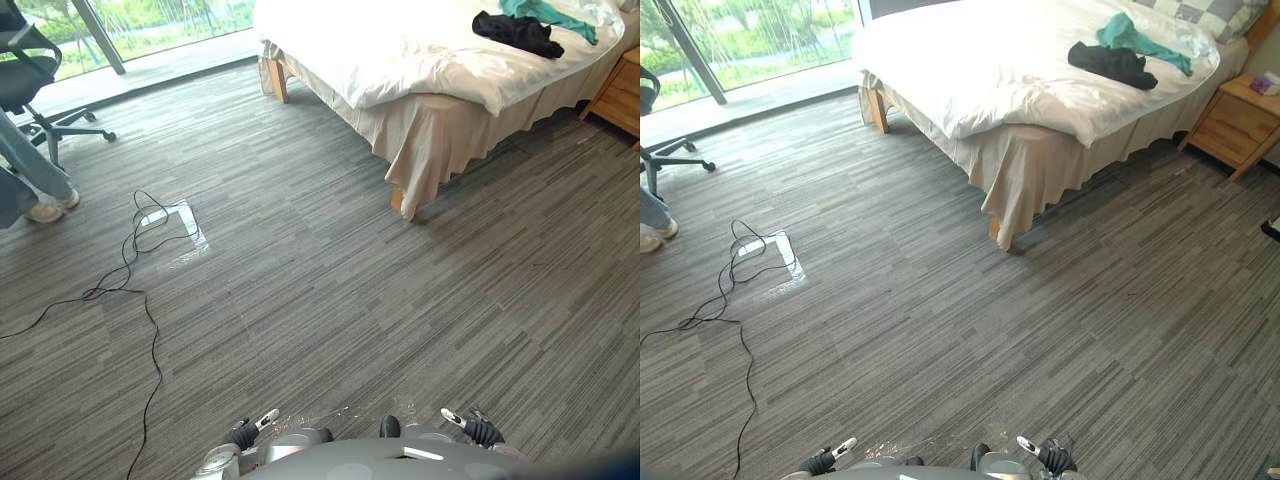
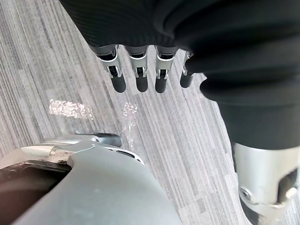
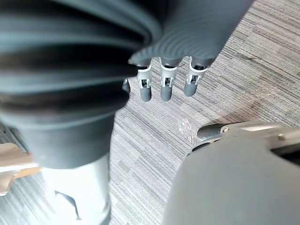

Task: Tidy the bed and pick cloth on bed and put in laundry

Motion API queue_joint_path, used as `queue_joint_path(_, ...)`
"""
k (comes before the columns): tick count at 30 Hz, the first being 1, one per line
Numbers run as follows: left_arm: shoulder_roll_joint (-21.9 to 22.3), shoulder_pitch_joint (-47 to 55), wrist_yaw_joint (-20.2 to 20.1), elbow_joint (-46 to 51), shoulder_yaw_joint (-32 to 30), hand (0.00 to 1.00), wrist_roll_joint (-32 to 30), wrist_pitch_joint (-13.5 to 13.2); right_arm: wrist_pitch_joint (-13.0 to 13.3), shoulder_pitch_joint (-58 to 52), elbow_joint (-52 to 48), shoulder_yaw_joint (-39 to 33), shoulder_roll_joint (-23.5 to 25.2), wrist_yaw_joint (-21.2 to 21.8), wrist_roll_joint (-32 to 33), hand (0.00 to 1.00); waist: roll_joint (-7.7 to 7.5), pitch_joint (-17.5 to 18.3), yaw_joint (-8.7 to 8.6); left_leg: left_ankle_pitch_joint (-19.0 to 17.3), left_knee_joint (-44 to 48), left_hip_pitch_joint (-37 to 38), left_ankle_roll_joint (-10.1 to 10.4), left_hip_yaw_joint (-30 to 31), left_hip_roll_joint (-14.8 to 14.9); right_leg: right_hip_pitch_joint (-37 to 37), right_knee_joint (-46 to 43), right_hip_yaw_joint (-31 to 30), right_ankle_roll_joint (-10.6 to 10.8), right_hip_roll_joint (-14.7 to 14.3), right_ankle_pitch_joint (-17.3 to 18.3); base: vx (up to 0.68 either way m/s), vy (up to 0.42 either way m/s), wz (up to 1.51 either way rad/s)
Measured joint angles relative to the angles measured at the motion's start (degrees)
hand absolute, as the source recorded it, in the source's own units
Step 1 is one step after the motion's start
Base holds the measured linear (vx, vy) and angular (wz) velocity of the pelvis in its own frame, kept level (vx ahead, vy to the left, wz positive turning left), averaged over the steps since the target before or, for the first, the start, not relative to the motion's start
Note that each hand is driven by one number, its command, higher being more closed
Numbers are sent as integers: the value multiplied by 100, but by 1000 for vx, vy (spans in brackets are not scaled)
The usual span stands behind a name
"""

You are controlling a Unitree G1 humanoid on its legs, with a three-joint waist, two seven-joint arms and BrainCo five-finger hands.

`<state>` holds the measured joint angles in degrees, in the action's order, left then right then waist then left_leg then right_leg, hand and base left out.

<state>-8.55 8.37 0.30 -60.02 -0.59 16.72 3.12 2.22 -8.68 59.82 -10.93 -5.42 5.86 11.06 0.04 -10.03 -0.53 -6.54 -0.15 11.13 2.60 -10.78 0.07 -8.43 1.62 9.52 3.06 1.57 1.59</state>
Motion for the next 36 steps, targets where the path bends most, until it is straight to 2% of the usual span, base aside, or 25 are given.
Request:
queue_joint_path(6, -32, -4, -101, 0, 46, 0, -44, -10, 5, -9, -17, 7, 16, -63, 97, 0, -44, -36, 2, 69, -111, -27, -110, -143, 3, 91, 45, -68, -175, -28, -67, -90, -17, -10)
queue_joint_path(9, -88, -68, -247, 6, 127, 0, -84, -3, 6, -13, -49, 4, 43, -160, 265, 0, -94, -88, -15, 44, -91, -113, -137, -243, 23, 330, -263, -112, -254, -29, 94, -57, -21, -12)
queue_joint_path(12, -146, -186, -247, 10, 175, 0, -235, 13, 7, -7, -175, -103, 77, -241, 448, 0, -111, -248, -32, -170, 309, -336, -168, -332, 43, 776, -1119, -168, -279, 64, 527, -19, -23, -13)
queue_joint_path(14, -232, -287, -246, 9, 280, 0, -236, 59, 4, 10, -219, -187, 123, -294, 593, 0, -190, -375, -31, -404, 750, -483, -187, -458, 47, 1138, -1881, -226, -264, 187, 914, 31, -35, -18)
queue_joint_path(16, -271, -359, -246, 9, 291, 0, -236, 127, 3, 21, -276, -232, 163, -353, 758, 0, -223, -516, -78, -619, 1196, -580, -268, -631, 102, 1397, -2498, -148, -118, 337, 1221, 30, -45, -36)
queue_joint_path(17, -274, -395, -246, 10, 321, 0, -237, 145, 4, 95, -260, -314, 163, -377, 810, 0, -212, -630, -73, -840, 1506, -588, -321, -828, 228, 1648, -3083, 261, 18, 515, 1353, 14, -54, -71)
queue_joint_path(19, -312, -468, -246, 7, 321, 0, -250, 178, 5, 210, -221, -367, 168, -366, 863, 0, -203, -798, -121, -1024, 1755, -526, -249, -1013, 388, 1871, -3522, 698, -70, 717, 1513, 56, -84, -74)
queue_joint_path(21, -286, -587, -261, 4, 425, 0, -273, 175, 4, 260, -212, -464, 149, -366, 1041, 0, 50, -1032, -226, -1224, 1922, -322, 17, -1194, 955, 2079, -3400, 966, -69, 681, 1509, 171, -195, -61)
queue_joint_path(22, -287, -609, -282, 4, 467, 0, -274, 167, 0, 250, -220, -477, 153, -354, 1131, 0, 78, -1047, -248, -1256, 1921, -278, 91, -1250, 1099, 2185, -3285, 957, -32, 672, 1457, 225, -234, -66)
queue_joint_path(23, -305, -653, -308, 0, 504, 0, -275, 160, 1, 224, -275, -497, 154, -348, 1227, 0, 111, -1085, -240, -1321, 1899, -161, 261, -1383, 1348, 2449, -2989, 858, 53, 694, 1224, 293, -287, -59)
queue_joint_path(24, -311, -662, -318, -5, 502, 0, -276, 158, 1, 218, -279, -502, 158, -342, 1243, 0, 112, -1087, -230, -1337, 1863, -90, 374, -1440, 1439, 2586, -2784, 797, 69, 720, 1037, 352, -321, -71)
queue_joint_path(25, -332, -683, -384, -65, 493, 0, -274, 120, 0, 171, -279, -550, 199, -323, 1236, 0, 77, -1106, -218, -1288, 1739, 144, 585, -1603, 1558, 2747, -2229, 687, 131, 826, 569, 383, -338, -53)
queue_joint_path(26, -359, -689, -412, -150, 485, 0, -272, 101, 2, 84, -277, -571, 242, -320, 1237, 0, 16, -1132, -220, -1286, 1630, 351, 730, -1728, 1588, 2754, -1886, 671, 221, 982, 280, 525, -468, -54)
queue_joint_path(27, -348, -679, -412, -244, 444, 0, -271, 98, 6, -42, -253, -598, 239, -321, 1231, 0, -9, -1165, -258, -1321, 1476, 791, 824, -1888, 1720, 2851, -2358, 829, 140, 1150, -287, 447, -419, -28)
queue_joint_path(28, -319, -673, -416, -245, 443, 0, -281, 89, 16, -55, -256, -598, 220, -319, 1230, 0, 78, -1168, -345, -1297, 1414, 889, 785, -1904, 1779, 2972, -2776, 869, 21, 1124, -135, 539, -479, -24)
queue_joint_path(29, -298, -671, -434, -247, 443, 0, -277, 18, 57, -38, -248, -620, 224, -320, 1224, 0, 138, -1150, -409, -1041, 1460, 977, 594, -1846, 1883, 3222, -3492, 840, -361, 1077, 399, 354, -311, -15)
queue_joint_path(31, -240, -666, -474, -228, 431, 0, -274, -54, 79, -3, -250, -689, 185, -312, 1114, 0, 204, -1127, -493, -616, 1778, 972, 445, -1697, 2093, 3292, -4016, 868, -566, 976, 972, 448, -428, -31)
queue_joint_path(32, -151, -660, -514, -222, 358, 0, -252, -135, 175, 20, -255, -687, 168, -299, 955, 0, 302, -1083, -506, -66, 2363, 886, 350, -1558, 2333, 3154, -4135, 873, -676, 726, 1345, 471, -451, -37)
queue_joint_path(33, -115, -644, -535, -227, 270, 0, -217, -178, 222, 50, -252, -674, 141, -275, 883, 0, 344, -1060, -507, 98, 2914, 703, 370, -1394, 2414, 3047, -4059, 854, -707, 581, 1423, 480, -411, -41)
queue_joint_path(34, -27, -633, -560, -227, 128, 0, -156, -256, 289, 108, -238, -634, 73, -237, 790, 0, 392, -1048, -507, 77, 3886, 255, 429, -911, 2402, 2828, -3803, 850, -797, 316, 1462, 369, -286, -32)
queue_joint_path(35, 83, -625, -619, -174, -40, 0, -112, -404, 365, 197, -172, -575, 14, -185, 649, 0, 476, -1013, -504, -189, 4866, -261, 484, -350, 2204, 2536, -3403, 835, -884, 40, 1425, 521, -326, -37)
queue_joint_path(36, 159, -635, -661, -4, -195, 0, -17, -547, 403, 323, -87, -533, -38, -135, 531, 0, 474, -1023, -455, -544, 5709, -758, 497, 77, 1813, 2074, -2919, 712, -1053, -216, 1303, 421, -227, -46)
